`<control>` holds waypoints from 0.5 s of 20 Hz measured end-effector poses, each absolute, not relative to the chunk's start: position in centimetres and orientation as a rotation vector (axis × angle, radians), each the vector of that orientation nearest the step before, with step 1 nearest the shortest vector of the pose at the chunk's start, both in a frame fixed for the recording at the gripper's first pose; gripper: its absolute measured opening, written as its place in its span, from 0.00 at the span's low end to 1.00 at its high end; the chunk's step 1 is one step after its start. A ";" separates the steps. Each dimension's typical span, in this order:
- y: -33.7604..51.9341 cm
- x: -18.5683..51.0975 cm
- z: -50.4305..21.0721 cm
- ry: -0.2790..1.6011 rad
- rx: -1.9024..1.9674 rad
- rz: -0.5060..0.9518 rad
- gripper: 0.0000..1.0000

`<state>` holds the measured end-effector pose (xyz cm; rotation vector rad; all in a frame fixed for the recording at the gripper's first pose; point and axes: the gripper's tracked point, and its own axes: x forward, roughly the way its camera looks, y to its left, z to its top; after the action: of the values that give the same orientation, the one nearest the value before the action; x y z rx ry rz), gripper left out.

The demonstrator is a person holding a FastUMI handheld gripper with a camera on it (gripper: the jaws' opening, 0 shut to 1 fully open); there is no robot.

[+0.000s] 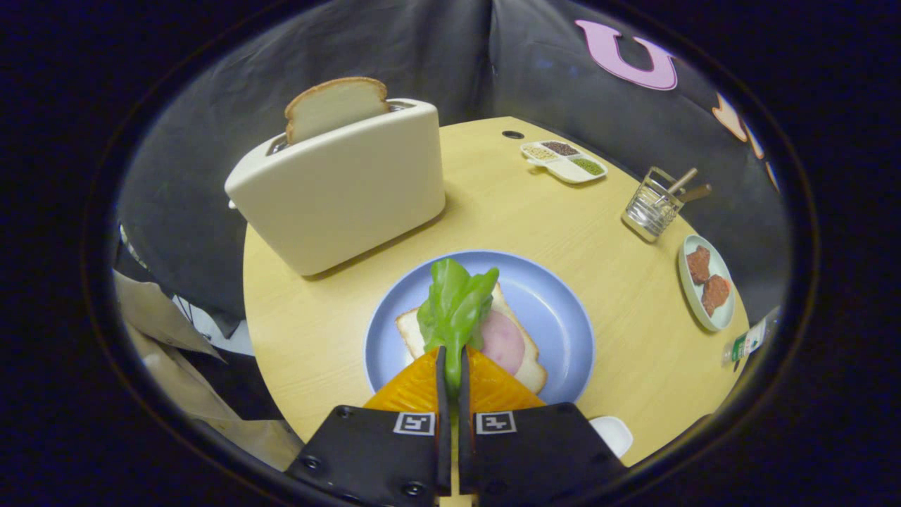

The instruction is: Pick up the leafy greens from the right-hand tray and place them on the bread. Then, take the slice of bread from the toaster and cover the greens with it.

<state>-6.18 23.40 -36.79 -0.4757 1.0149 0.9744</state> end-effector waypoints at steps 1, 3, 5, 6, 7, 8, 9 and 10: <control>23.4 -6.3 -37.0 1.028 -0.474 0.974 0.08; 23.4 -5.8 -37.5 1.032 -0.485 0.959 0.16; 23.3 -5.8 -38.0 1.044 -0.497 0.953 0.24; 23.2 -5.9 -38.1 1.046 -0.504 0.953 0.31; 23.4 -5.8 -38.2 1.041 -0.509 0.953 0.39; 23.4 -5.7 -38.2 1.038 -0.511 0.951 0.47; 23.5 -5.5 -38.3 1.029 -0.513 0.944 0.55; 23.5 -5.2 -38.2 1.020 -0.514 0.934 0.63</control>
<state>-5.20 23.48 -38.20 -0.5142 1.0201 0.9337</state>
